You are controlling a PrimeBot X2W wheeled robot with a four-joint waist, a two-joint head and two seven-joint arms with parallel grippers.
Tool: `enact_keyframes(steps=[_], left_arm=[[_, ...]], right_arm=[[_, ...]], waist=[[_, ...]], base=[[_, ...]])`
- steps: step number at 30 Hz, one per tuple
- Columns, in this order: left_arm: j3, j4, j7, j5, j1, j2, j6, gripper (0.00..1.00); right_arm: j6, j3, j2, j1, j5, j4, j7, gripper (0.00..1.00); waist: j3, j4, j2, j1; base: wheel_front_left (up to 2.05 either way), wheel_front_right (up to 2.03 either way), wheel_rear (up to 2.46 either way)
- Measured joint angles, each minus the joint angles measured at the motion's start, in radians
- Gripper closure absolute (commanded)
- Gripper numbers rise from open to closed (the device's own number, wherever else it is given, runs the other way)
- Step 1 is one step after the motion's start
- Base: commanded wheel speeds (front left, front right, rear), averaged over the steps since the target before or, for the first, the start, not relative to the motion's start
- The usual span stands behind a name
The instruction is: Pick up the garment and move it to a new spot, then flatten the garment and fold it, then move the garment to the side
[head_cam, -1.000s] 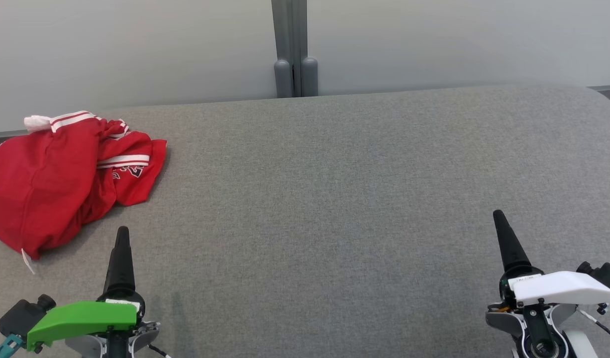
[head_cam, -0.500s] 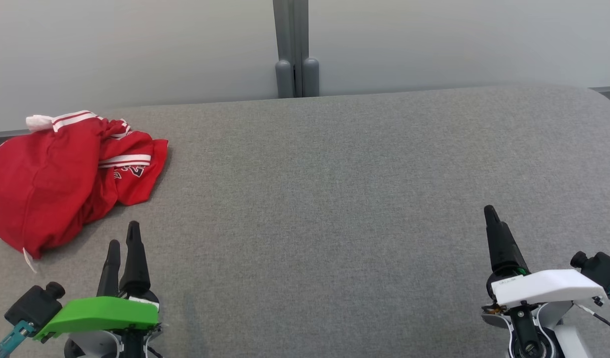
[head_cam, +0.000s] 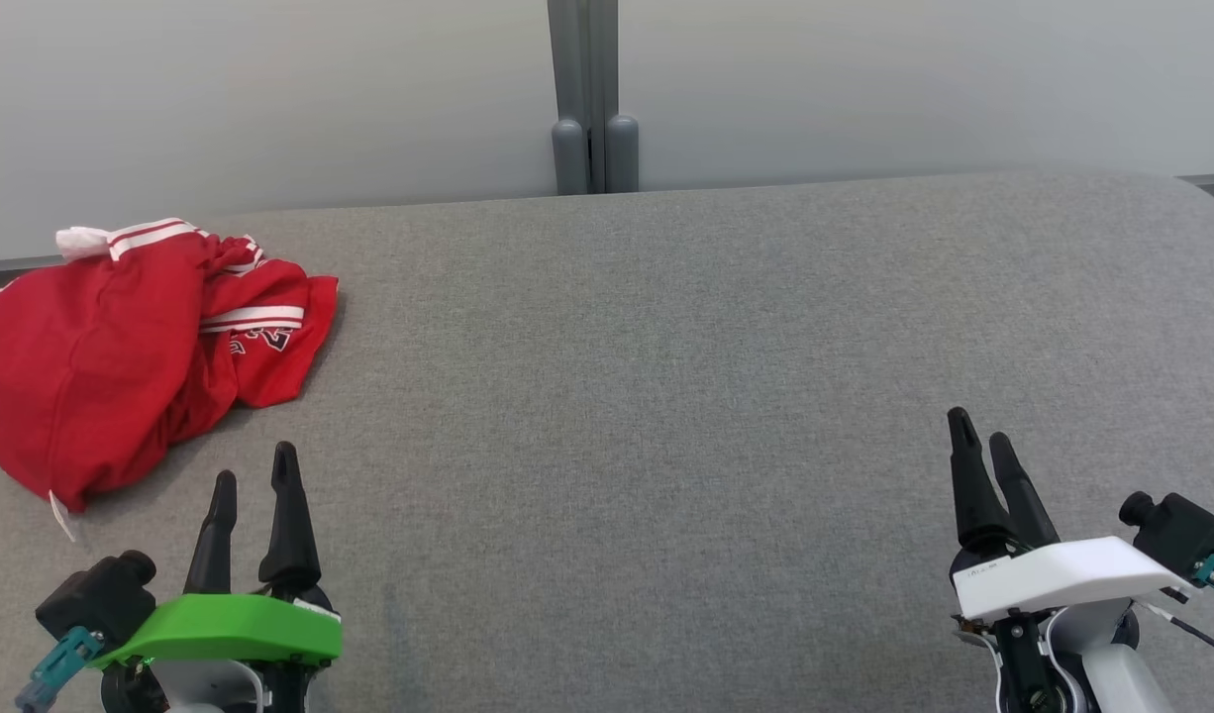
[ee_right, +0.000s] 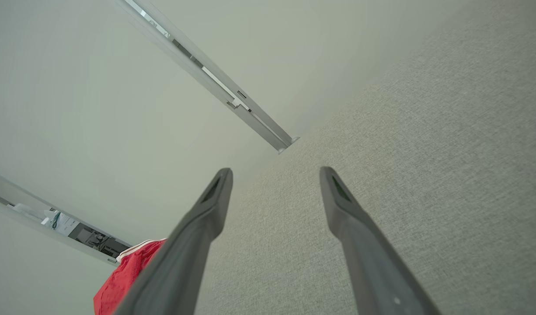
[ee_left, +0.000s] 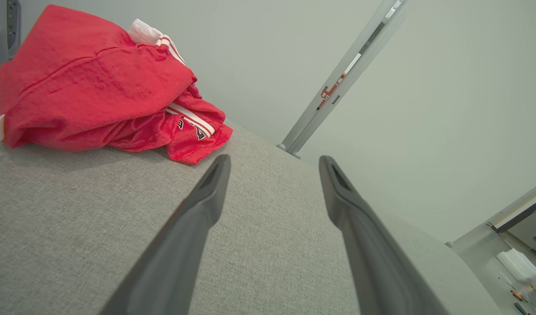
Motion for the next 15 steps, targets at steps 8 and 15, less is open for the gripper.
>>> enact_keyframes(steps=[8,15], left_arm=[[-0.010,0.005,-0.021,0.110,0.003,0.002,0.001,0.00],[-0.019,0.015,-0.039,0.184,0.008,0.002,0.006,0.00]], right_arm=[[0.000,0.007,-0.001,0.000,-0.096,0.002,-0.019,0.00],[0.000,0.010,-0.001,0.002,-0.173,0.006,-0.037,0.00]], waist=[[-0.001,0.003,0.0000,0.0000],[-0.001,0.003,0.0000,0.0000]], base=[[0.00,0.00,0.00],[0.00,0.00,0.00]])
